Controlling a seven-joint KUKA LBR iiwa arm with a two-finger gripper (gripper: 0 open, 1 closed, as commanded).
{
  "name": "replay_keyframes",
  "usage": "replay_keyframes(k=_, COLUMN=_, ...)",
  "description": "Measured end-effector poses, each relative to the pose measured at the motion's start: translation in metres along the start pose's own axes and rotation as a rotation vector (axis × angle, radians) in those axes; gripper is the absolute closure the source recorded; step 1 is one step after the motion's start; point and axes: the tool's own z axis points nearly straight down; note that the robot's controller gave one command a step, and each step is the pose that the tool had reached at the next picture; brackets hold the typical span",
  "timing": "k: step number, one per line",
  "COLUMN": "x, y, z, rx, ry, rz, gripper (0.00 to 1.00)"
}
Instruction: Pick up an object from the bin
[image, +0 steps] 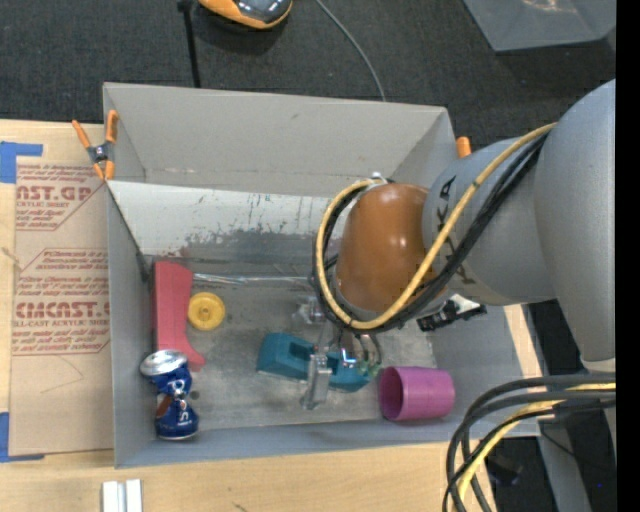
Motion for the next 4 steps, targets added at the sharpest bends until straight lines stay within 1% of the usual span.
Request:
replay_keyframes(k=1, x=-0.007, y=-0.006, z=0.011, rx=0.002, ry=-0.002, rz=-0.122, gripper=0.0)
replay_keyframes(k=2, x=-0.017, y=-0.019, z=0.051, rx=0.0, ry=0.001, rz=0.024, gripper=1.0)
replay_keyframes(k=3, x=-0.017, y=-0.019, z=0.051, rx=0.0, ry=0.001, rz=0.024, gripper=1.0)
replay_keyframes(k=4, x=-0.037, y=-0.017, z=-0.131, rx=-0.001, ry=-0.005, rz=-0.028, gripper=1.0)
